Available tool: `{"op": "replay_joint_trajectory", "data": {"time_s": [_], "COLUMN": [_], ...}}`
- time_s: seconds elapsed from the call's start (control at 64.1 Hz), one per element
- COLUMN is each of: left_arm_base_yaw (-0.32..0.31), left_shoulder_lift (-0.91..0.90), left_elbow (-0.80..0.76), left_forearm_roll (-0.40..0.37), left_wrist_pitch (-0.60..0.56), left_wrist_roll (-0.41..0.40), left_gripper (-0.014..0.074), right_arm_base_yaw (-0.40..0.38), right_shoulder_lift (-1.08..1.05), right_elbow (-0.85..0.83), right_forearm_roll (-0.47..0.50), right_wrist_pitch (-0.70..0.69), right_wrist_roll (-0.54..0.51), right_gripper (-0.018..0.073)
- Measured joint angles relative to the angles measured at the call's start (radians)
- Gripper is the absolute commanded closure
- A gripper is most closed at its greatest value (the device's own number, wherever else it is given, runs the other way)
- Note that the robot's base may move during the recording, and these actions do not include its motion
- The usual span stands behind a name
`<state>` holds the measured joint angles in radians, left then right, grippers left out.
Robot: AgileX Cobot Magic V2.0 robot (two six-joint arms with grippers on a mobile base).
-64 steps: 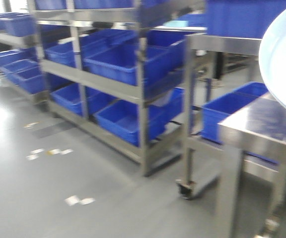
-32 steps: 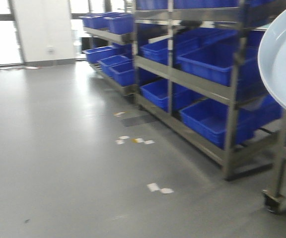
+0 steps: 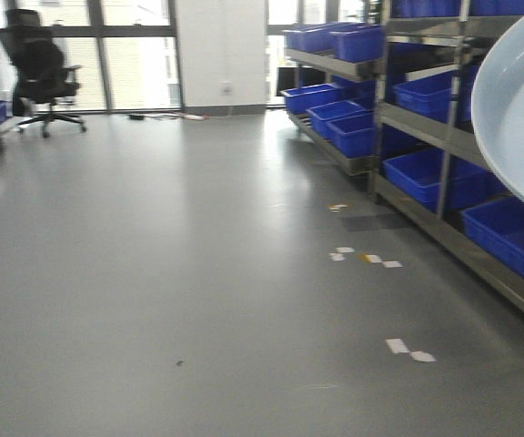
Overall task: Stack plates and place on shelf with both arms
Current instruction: 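Drive the base across the room to the shelf of blue bins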
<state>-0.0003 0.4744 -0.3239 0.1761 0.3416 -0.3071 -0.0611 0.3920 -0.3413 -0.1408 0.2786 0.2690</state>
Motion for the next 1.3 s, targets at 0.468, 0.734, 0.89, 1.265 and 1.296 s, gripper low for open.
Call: {"op": "replay_joint_trajectory", "data": {"time_s": [0.468, 0.734, 0.89, 1.265, 1.296], "left_arm_base_yaw": [0.0, 0.0, 0.0, 0.0, 0.0], "left_shoulder_lift": [-0.002, 0.004, 0.01, 0.01, 0.01], "left_elbow": [0.0, 0.002, 0.004, 0.004, 0.004], "left_forearm_roll": [0.0, 0.0, 0.0, 0.0, 0.0], "left_wrist_pitch": [0.0, -0.004, -0.004, -0.004, -0.004], "left_wrist_roll": [0.0, 0.0, 0.0, 0.0, 0.0], "left_gripper": [0.0513, 0.0513, 0.0513, 0.0513, 0.0513], "right_arm_base_yaw": [0.0, 0.0, 0.0, 0.0, 0.0], "right_shoulder_lift": [0.0, 0.0, 0.002, 0.002, 0.002], "right_elbow": [0.0, 0.002, 0.002, 0.002, 0.002], "right_forearm_roll": [0.0, 0.0, 0.0, 0.0, 0.0], "right_wrist_pitch": [0.0, 0.0, 0.002, 0.004, 0.004], "right_wrist_roll": [0.0, 0.0, 0.0, 0.0, 0.0], "right_gripper": [0.0511, 0.0511, 0.0511, 0.0511, 0.0511]}}
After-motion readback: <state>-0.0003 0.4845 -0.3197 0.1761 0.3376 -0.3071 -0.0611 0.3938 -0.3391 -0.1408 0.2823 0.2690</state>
